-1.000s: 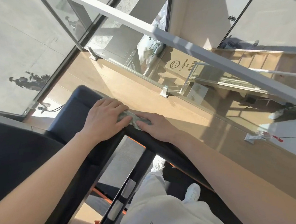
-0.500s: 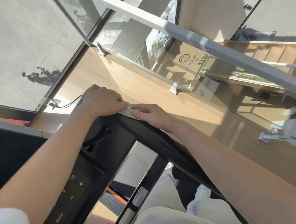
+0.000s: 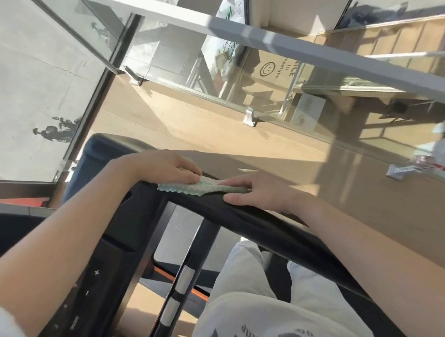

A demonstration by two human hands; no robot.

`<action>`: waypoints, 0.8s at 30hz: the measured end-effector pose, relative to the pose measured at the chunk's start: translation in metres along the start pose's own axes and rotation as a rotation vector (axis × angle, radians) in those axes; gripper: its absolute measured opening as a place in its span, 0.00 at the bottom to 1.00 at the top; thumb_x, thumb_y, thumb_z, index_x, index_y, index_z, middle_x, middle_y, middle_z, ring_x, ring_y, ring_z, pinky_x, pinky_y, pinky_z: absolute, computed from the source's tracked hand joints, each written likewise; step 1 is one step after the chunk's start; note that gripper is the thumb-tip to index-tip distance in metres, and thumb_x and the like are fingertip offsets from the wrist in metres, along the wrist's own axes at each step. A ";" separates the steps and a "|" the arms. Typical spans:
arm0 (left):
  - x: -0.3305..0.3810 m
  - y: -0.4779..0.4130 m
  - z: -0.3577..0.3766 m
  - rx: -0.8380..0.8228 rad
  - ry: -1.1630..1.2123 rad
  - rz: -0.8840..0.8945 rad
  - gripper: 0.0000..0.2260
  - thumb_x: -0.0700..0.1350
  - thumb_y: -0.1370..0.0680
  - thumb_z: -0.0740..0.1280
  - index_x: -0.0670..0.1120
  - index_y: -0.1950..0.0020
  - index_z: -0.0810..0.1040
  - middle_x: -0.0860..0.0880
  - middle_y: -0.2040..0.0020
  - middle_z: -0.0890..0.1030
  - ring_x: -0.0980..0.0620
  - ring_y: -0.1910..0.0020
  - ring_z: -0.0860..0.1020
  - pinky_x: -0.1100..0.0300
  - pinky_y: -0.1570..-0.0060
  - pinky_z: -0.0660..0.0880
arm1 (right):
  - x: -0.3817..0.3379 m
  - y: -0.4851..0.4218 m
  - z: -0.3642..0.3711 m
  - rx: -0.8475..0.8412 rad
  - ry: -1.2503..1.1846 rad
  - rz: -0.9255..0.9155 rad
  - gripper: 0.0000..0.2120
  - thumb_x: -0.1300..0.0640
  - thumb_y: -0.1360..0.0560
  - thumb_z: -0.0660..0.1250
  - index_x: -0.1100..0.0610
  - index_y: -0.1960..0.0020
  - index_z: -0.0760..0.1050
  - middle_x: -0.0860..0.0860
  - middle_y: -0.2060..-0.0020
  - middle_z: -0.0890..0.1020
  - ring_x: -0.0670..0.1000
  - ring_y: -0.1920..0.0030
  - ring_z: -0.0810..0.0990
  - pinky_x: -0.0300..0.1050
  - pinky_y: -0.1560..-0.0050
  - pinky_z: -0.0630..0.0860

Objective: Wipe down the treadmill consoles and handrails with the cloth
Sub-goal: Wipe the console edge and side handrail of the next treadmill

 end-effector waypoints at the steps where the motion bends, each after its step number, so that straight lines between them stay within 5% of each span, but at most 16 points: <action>1: 0.012 -0.002 0.003 -0.024 0.031 0.028 0.23 0.72 0.25 0.59 0.69 0.33 0.75 0.65 0.33 0.75 0.57 0.34 0.73 0.53 0.33 0.67 | 0.010 0.010 -0.003 0.011 -0.018 0.013 0.19 0.34 0.23 0.64 0.38 0.35 0.78 0.35 0.45 0.81 0.37 0.46 0.77 0.38 0.42 0.70; 4: 0.045 -0.010 0.014 -0.091 0.103 0.095 0.18 0.68 0.22 0.64 0.68 0.33 0.76 0.64 0.33 0.75 0.59 0.34 0.73 0.53 0.32 0.67 | 0.039 0.034 -0.018 0.115 -0.147 0.118 0.23 0.32 0.21 0.57 0.42 0.47 0.86 0.42 0.45 0.84 0.42 0.51 0.78 0.42 0.44 0.71; 6: 0.067 -0.016 0.022 -0.104 0.083 0.139 0.18 0.68 0.23 0.64 0.68 0.34 0.76 0.63 0.33 0.76 0.59 0.36 0.74 0.53 0.33 0.69 | 0.050 0.042 -0.027 0.191 -0.117 0.129 0.22 0.33 0.22 0.61 0.44 0.58 0.87 0.50 0.51 0.87 0.49 0.57 0.80 0.46 0.49 0.74; 8: 0.085 -0.023 0.027 -0.083 0.032 0.180 0.19 0.68 0.23 0.65 0.67 0.34 0.77 0.63 0.37 0.77 0.60 0.42 0.75 0.57 0.41 0.71 | 0.053 0.045 -0.027 0.199 -0.078 0.099 0.20 0.37 0.26 0.70 0.50 0.68 0.83 0.48 0.55 0.87 0.52 0.60 0.81 0.50 0.53 0.76; 10: 0.099 -0.027 0.030 -0.080 0.004 0.205 0.20 0.69 0.24 0.66 0.66 0.34 0.78 0.63 0.42 0.78 0.63 0.49 0.76 0.61 0.50 0.70 | 0.056 0.045 -0.023 0.189 -0.066 0.082 0.17 0.41 0.29 0.75 0.55 0.64 0.80 0.42 0.51 0.85 0.47 0.53 0.83 0.47 0.47 0.79; 15: 0.114 -0.036 0.038 -0.131 0.005 0.210 0.21 0.70 0.25 0.66 0.66 0.33 0.77 0.63 0.48 0.80 0.69 0.61 0.76 0.62 0.57 0.69 | 0.057 0.057 -0.016 0.100 -0.154 0.036 0.21 0.42 0.27 0.75 0.47 0.37 0.79 0.44 0.42 0.82 0.42 0.43 0.81 0.46 0.38 0.78; 24: 0.182 -0.055 0.073 -0.229 0.004 0.353 0.29 0.74 0.29 0.64 0.66 0.31 0.75 0.62 0.44 0.81 0.62 0.51 0.79 0.59 0.49 0.76 | 0.107 0.136 -0.031 0.106 -0.113 0.133 0.19 0.39 0.28 0.74 0.42 0.39 0.81 0.36 0.45 0.82 0.38 0.42 0.78 0.45 0.35 0.74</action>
Point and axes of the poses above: each hand's wrist, its own y-axis away from the middle knuckle, its own z-axis out of the palm, x = y × z, the point moved 6 cm from there along -y, towards the middle knuckle
